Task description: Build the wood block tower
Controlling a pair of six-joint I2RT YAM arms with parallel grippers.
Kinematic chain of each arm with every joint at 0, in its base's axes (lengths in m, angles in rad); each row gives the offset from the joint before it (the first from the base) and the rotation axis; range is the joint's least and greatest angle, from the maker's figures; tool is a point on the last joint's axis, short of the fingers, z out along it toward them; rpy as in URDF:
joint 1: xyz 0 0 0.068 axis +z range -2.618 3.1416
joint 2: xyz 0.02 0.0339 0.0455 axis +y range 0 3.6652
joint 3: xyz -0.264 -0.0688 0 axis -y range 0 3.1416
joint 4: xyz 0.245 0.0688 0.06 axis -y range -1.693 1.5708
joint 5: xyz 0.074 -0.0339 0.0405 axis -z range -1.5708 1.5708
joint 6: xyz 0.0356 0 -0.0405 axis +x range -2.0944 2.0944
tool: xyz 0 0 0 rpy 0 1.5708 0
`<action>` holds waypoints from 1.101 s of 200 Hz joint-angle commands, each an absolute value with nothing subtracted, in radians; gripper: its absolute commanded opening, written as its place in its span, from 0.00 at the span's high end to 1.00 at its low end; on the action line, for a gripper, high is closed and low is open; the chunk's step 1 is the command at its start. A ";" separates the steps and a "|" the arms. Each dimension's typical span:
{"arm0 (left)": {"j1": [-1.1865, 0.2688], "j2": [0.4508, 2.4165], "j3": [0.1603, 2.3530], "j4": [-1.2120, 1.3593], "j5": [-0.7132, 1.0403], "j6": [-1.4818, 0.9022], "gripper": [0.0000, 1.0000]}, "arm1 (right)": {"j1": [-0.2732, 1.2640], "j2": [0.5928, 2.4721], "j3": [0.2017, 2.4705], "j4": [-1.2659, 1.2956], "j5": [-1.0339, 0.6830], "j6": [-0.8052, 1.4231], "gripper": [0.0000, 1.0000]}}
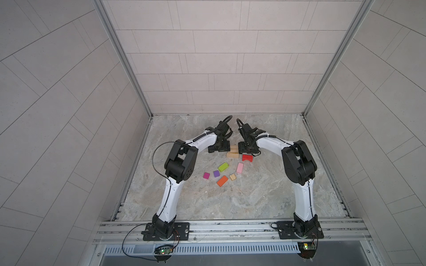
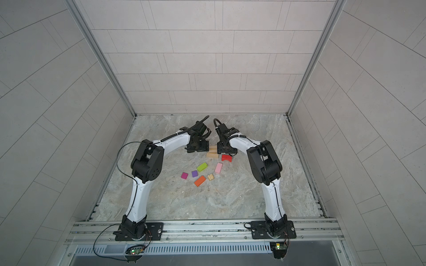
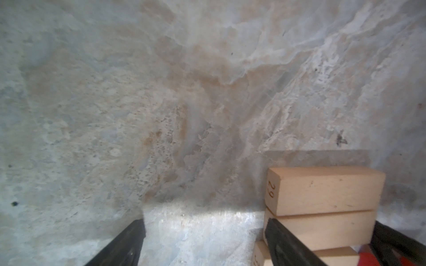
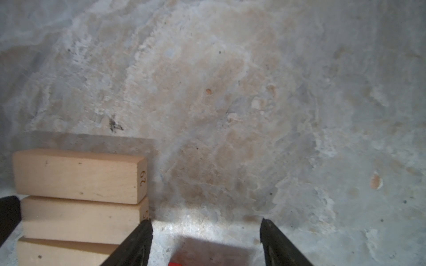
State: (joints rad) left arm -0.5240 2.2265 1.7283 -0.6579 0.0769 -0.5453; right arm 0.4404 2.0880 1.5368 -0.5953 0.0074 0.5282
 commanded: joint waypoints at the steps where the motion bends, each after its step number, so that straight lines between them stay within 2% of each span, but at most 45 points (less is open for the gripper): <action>1: -0.529 2.272 1.745 -0.678 0.080 -0.551 0.11 | 0.451 2.115 1.551 -0.606 0.003 0.540 0.25; 220: -0.530 2.272 1.762 -0.691 0.068 -0.546 0.11 | 0.451 2.129 1.574 -0.610 -0.003 0.540 0.25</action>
State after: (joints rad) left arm -0.5240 2.2372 1.7466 -0.6704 0.0654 -0.5453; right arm 0.4404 2.1067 1.5501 -0.5999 0.0074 0.5285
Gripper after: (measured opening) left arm 0.890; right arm 0.751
